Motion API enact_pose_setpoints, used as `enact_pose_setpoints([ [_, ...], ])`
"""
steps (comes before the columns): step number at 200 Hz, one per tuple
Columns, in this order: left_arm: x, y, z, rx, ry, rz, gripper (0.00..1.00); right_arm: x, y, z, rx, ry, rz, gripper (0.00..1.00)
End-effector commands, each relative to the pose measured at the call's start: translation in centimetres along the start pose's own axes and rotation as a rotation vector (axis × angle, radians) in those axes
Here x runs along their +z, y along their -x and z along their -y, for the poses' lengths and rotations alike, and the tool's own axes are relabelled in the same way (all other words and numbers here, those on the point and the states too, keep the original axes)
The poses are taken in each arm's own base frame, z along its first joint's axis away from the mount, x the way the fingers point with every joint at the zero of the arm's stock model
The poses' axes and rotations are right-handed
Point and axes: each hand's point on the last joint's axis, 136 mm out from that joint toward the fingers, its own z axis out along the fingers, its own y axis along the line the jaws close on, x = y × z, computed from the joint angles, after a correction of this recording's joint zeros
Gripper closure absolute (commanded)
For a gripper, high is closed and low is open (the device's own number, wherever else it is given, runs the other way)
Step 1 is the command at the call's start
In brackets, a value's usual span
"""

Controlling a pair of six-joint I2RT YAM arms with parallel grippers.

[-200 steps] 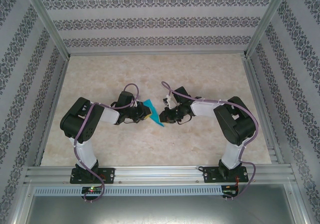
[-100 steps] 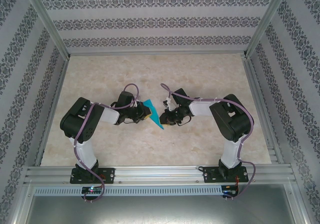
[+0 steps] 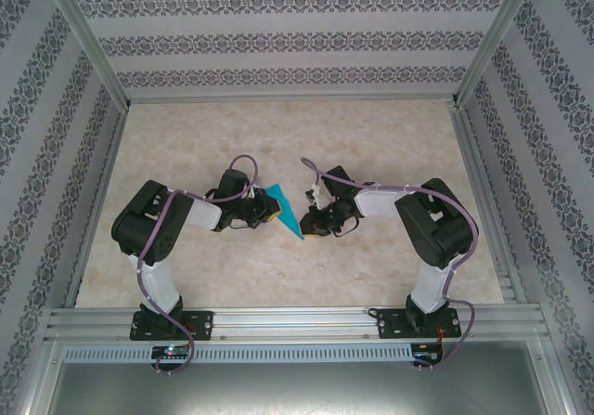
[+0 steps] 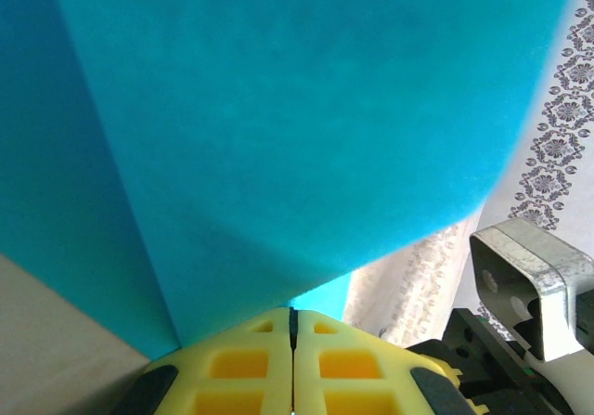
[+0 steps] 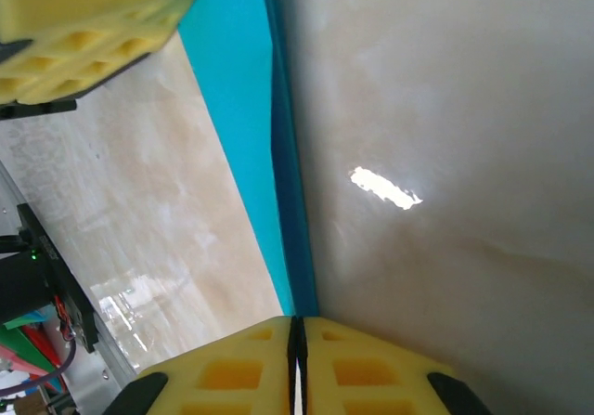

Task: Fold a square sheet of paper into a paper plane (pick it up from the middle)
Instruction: Fold the wing for the fifth time at the center of the table.

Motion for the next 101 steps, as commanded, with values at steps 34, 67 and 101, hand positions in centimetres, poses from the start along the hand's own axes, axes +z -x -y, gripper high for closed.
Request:
enact_pose_setpoints([
  [34, 0.2, -1.2, -2.7, -0.053, 0.081, -0.018, 0.92, 0.6, -0.3, 1.7, 0.014, -0.055, -0.016, 0.88],
  [67, 0.2, -1.2, -2.7, -0.053, 0.084, -0.018, 0.92, -2.2, 0.9, -0.2, -0.042, -0.076, 0.08, 0.79],
  [101, 0.2, -1.2, -2.6, -0.051, 0.084, -0.02, 0.92, -3.5, 1.9, -2.1, -0.11, -0.072, 0.137, 0.77],
])
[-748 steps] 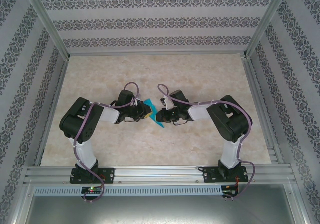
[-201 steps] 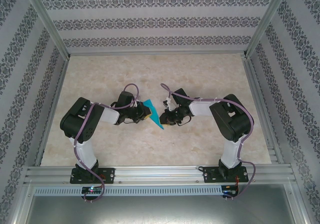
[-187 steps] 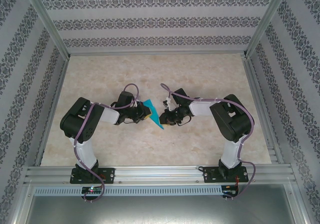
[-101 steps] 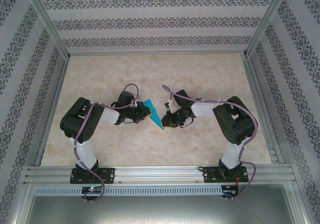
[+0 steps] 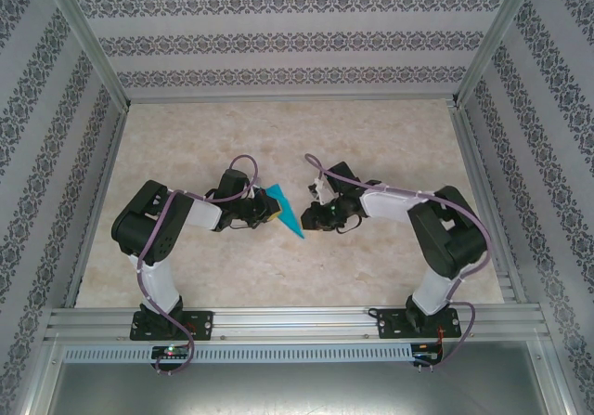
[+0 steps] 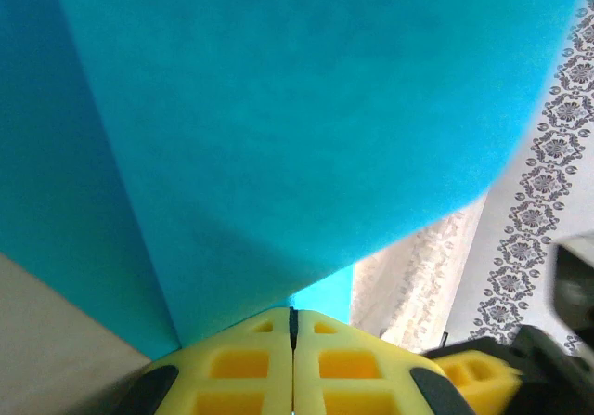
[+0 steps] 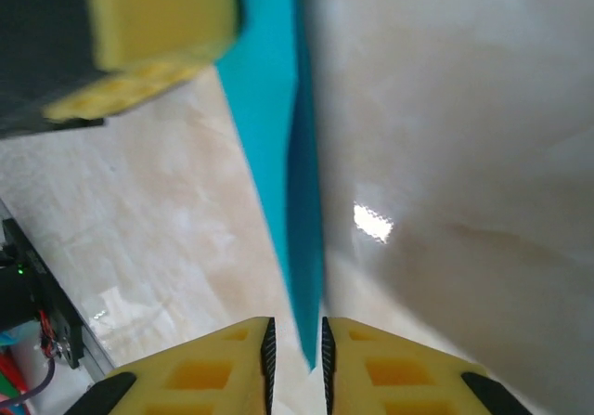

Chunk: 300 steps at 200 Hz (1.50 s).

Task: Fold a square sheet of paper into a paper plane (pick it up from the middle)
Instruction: Fold the wing for the fifth time at the center of the table.

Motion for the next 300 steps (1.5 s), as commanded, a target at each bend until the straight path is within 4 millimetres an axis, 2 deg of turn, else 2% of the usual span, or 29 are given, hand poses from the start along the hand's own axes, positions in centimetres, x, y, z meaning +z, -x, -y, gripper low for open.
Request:
enact_pose_setpoints([
  [1, 0.2, -1.2, -2.6, -0.051, 0.084, -0.021, 0.92, -0.9, 1.0, -0.9, -0.052, -0.018, 0.044, 0.77],
  [30, 0.2, -1.0, -2.5, -0.05, 0.082, -0.018, 0.92, 0.7, 2.2, -3.1, -0.09, 0.031, 0.033, 0.83],
  [52, 0.2, -1.1, -2.5, -0.053, 0.082, -0.021, 0.92, 2.3, 3.1, -3.8, -0.093, 0.057, 0.02, 0.88],
  [89, 0.2, -1.1, -2.5, -0.051, 0.089, -0.025, 0.92, 4.3, 3.3, -3.6, -0.081, 0.07, -0.023, 0.91],
  [135, 0.2, -1.0, -2.6, -0.054, 0.099, -0.024, 0.93, 5.5, 2.5, -1.6, -0.05, 0.026, -0.056, 0.91],
  [188, 0.1, -1.1, -3.3, -0.063, 0.135, -0.022, 0.94, 6.0, 1.7, -0.3, -0.031, 0.003, -0.083, 0.92],
  [217, -0.1, -1.4, -4.4, -0.069, 0.185, -0.029, 0.96, 6.1, 1.1, 0.5, -0.018, -0.01, -0.102, 0.92],
  [247, -0.5, -2.1, -6.2, -0.087, 0.268, -0.04, 1.0, 6.1, -0.5, 1.2, -0.005, -0.013, -0.141, 0.93],
  [300, -1.7, -3.0, -9.1, -0.11, 0.399, -0.041, 1.0, 4.8, -3.7, 2.5, 0.028, -0.015, -0.194, 0.93],
])
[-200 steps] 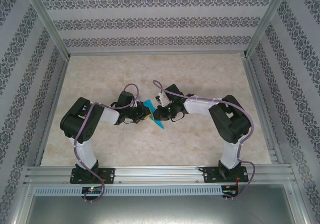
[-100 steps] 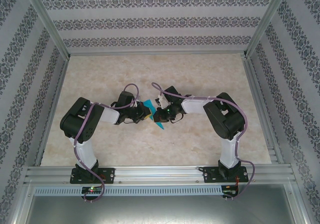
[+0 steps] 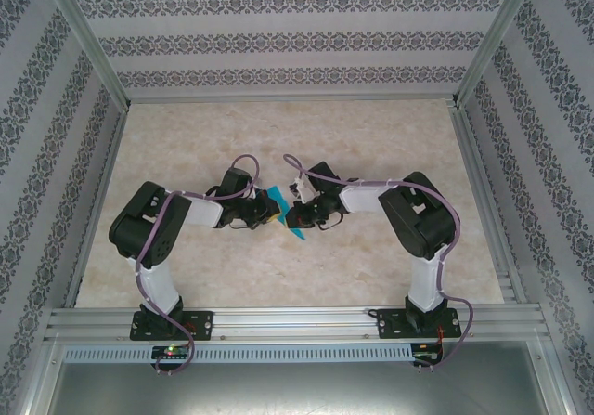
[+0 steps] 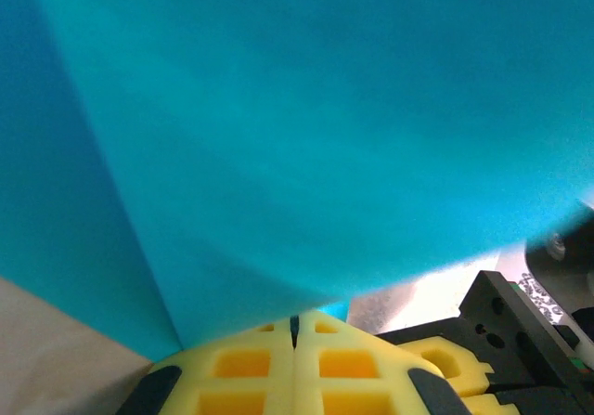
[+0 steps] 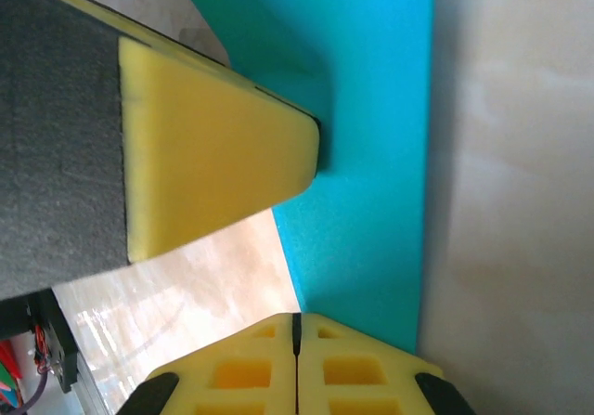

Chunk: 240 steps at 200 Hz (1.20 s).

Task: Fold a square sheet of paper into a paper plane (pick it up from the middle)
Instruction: Fold the wing for the fifth time at the center of the table.

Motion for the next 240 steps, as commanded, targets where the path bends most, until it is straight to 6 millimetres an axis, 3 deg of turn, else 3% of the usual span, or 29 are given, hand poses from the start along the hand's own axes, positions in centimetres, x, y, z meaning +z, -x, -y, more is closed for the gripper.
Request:
enact_pose_setpoints([
  [1, -0.6, -2.6, -8.3, -0.113, 0.304, -0.033, 1.0, -0.3, -5.5, 3.0, 0.109, -0.077, -0.139, 0.93],
  [77, -0.7, -2.3, -8.5, -0.11, 0.315, -0.022, 1.0, -2.1, -10.4, 5.1, 0.198, -0.146, -0.17, 0.94],
  [110, -0.6, -2.1, -8.0, -0.101, 0.298, -0.022, 1.0, -3.0, -11.2, 5.2, 0.207, -0.173, -0.161, 0.94],
  [130, -0.5, -2.0, -7.5, -0.09, 0.277, -0.023, 1.0, -3.9, -9.7, 3.8, 0.162, -0.158, -0.11, 0.94],
  [175, -0.3, -2.0, -6.9, -0.075, 0.247, -0.027, 1.0, -5.6, -3.4, -0.9, 0.017, -0.08, 0.058, 0.94],
  [206, -0.2, -1.9, -6.6, -0.071, 0.235, -0.029, 1.0, -3.1, -1.1, -2.9, -0.032, -0.027, 0.043, 0.97],
  [240, -0.2, -2.0, -6.6, -0.07, 0.234, -0.035, 1.0, -0.4, -0.1, -2.1, -0.013, -0.022, 0.007, 1.0],
])
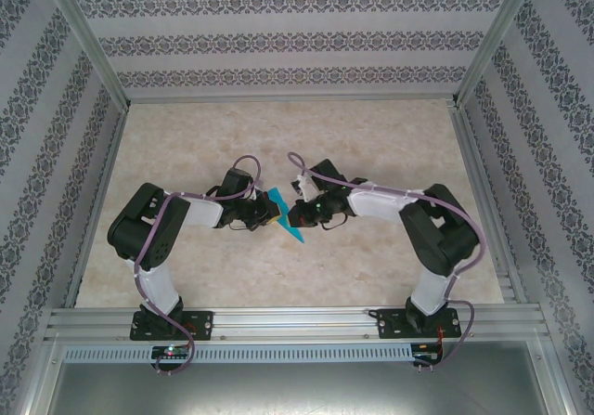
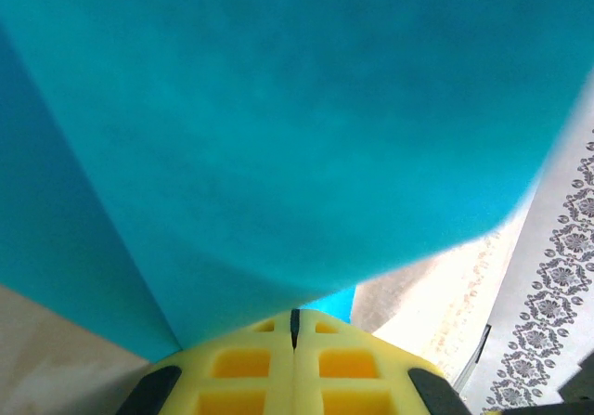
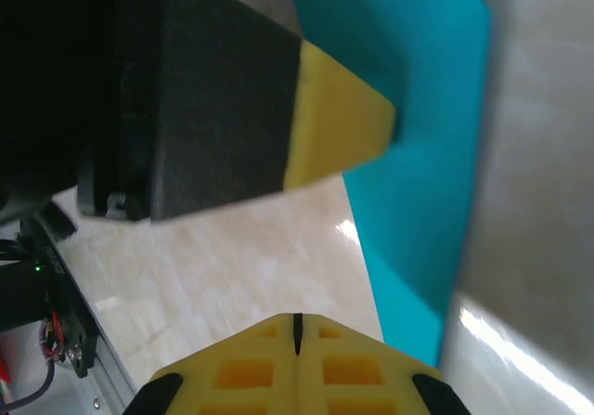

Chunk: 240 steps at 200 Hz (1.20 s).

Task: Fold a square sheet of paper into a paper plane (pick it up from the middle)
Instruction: Fold the wing for the fifth time at the center of the table.

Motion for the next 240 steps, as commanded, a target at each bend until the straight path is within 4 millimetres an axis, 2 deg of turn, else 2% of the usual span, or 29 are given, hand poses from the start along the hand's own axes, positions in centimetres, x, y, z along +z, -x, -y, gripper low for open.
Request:
enact_pose_setpoints([
  [1, 0.0, -1.7, -6.5, -0.098, 0.217, -0.023, 1.0, 1.9, -0.3, 0.6, 0.028, 0.013, -0.039, 1.0],
  [21, 0.0, -1.7, -6.7, -0.102, 0.226, -0.023, 1.0, 2.6, -1.0, 1.5, 0.045, 0.008, -0.07, 1.0],
  [44, -0.2, -1.9, -7.4, -0.118, 0.261, -0.02, 1.0, 3.0, -3.3, 3.5, 0.072, -0.029, -0.122, 1.0],
  [90, -0.5, -1.9, -8.4, -0.134, 0.297, -0.011, 1.0, 1.1, -7.9, 6.3, 0.132, -0.05, -0.158, 1.0],
  [112, -0.5, -1.8, -8.1, -0.131, 0.284, -0.01, 1.0, 0.5, -9.8, 6.7, 0.169, -0.031, -0.151, 1.0],
  [132, -0.4, -1.6, -7.7, -0.124, 0.271, -0.013, 1.0, -0.3, -10.5, 6.8, 0.181, -0.039, -0.131, 1.0],
  [155, -0.3, -1.6, -7.3, -0.11, 0.254, -0.018, 1.0, -1.6, -8.6, 5.5, 0.134, -0.046, -0.069, 1.0],
  [176, -0.4, -1.5, -7.0, -0.098, 0.243, -0.019, 1.0, -2.9, -5.2, 3.5, 0.069, -0.036, 0.022, 1.0],
  [193, -0.4, -1.4, -6.7, -0.088, 0.233, -0.016, 1.0, -3.3, -2.5, 2.0, 0.032, -0.026, 0.081, 1.0],
  [214, -0.4, -1.2, -6.2, -0.077, 0.215, -0.012, 1.0, -2.2, -0.1, 0.5, 0.008, 0.009, 0.1, 1.0],
  [240, -0.4, -1.1, -5.3, -0.054, 0.189, -0.017, 1.0, 0.2, 1.2, 0.3, 0.006, 0.012, 0.071, 1.0],
])
